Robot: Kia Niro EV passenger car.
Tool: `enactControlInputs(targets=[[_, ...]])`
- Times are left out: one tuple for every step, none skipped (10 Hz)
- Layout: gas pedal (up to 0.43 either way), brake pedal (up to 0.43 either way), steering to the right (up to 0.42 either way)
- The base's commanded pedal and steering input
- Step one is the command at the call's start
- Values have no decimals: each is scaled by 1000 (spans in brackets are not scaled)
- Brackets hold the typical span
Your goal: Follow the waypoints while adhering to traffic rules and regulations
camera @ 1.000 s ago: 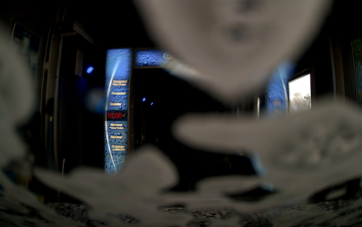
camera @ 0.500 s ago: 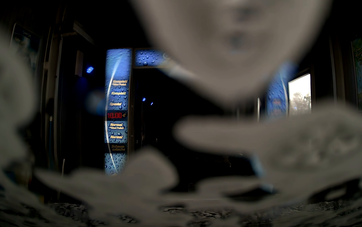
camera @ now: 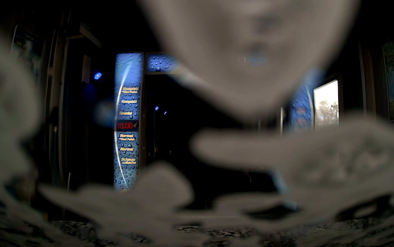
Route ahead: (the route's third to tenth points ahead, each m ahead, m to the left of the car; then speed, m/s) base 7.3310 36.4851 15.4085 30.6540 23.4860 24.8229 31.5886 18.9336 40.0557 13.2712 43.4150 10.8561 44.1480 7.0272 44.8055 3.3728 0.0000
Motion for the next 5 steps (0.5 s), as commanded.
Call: enactControlInputs(targets=[[0,0,-14],[0,0,-15],[0,6,-14],[0,0,-14],[0,0,-14]])
